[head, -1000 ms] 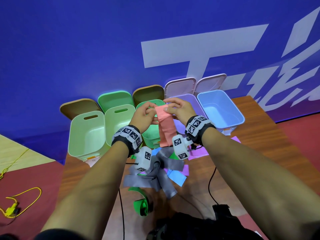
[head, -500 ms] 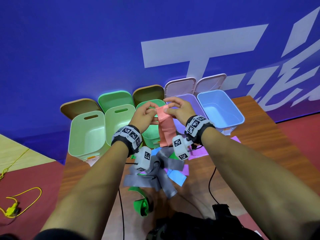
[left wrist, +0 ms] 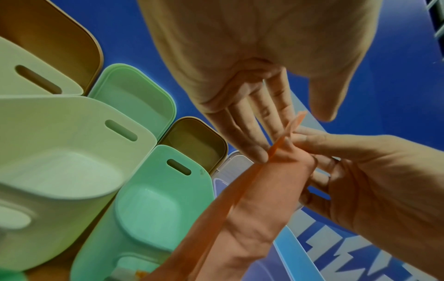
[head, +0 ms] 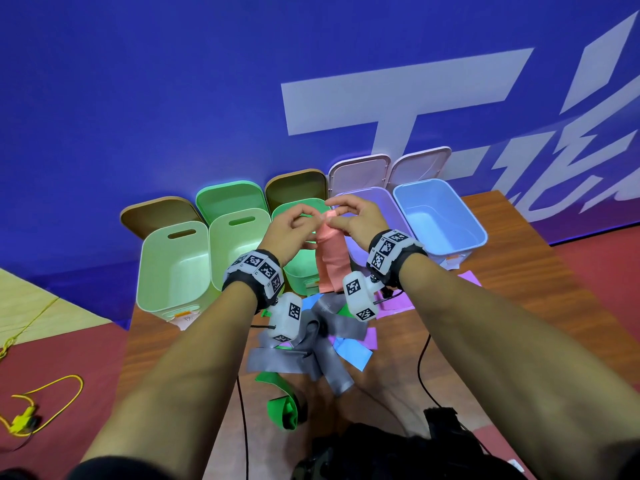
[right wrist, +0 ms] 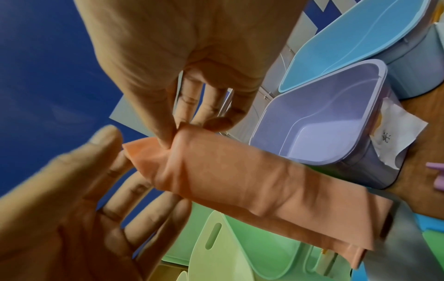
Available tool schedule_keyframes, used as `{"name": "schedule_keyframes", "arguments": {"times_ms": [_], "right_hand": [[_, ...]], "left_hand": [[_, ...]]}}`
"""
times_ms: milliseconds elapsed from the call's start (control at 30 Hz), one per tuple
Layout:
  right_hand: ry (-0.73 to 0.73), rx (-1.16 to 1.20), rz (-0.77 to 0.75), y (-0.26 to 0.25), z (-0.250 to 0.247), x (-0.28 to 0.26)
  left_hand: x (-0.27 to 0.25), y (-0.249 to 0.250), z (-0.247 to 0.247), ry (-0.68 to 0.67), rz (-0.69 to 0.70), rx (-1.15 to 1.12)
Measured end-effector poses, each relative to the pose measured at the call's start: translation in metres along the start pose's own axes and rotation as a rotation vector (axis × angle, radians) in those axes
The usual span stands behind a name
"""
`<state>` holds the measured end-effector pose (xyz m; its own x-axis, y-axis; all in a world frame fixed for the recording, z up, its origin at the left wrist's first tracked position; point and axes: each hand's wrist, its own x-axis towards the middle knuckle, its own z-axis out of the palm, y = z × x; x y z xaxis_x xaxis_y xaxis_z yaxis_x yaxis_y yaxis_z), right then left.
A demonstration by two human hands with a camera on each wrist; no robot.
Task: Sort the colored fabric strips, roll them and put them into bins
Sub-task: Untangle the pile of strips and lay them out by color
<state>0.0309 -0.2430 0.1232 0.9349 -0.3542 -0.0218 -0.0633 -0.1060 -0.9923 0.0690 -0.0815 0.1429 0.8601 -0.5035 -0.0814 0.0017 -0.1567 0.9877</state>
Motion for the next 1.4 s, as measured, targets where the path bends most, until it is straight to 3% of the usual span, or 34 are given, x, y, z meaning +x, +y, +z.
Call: {"name": "schedule_keyframes", "arguments": {"times_ms": [167, 333, 667, 967, 1400], "right_hand": [[0.039, -0.081, 0.016, -0.001, -0.003, 0.000], [-0.063, -0.090, 0.007, -0.012, -0.009, -0.006], [-0.119, -0.123, -0.078, -0.025, -0.014, -0.005], [-0.157, -0.006, -0.061, -0.046, -0.013, -0.002], [-0.066, 0.154, -0.022, -0.058, -0.019, -0.001]], "left_hand": [[0.000, -0.004, -0.004, 0.002, 0.084, 0.078], [0.001, -0.003, -0.005, 0.014, 0.122, 0.105], [0.006, 0.001, -0.012, 0.042, 0.149, 0.140], [0.005, 0.005, -0.006, -0.014, 0.117, 0.066], [0.009, -0.014, -0.003, -0.167, -0.035, 0.065]]}}
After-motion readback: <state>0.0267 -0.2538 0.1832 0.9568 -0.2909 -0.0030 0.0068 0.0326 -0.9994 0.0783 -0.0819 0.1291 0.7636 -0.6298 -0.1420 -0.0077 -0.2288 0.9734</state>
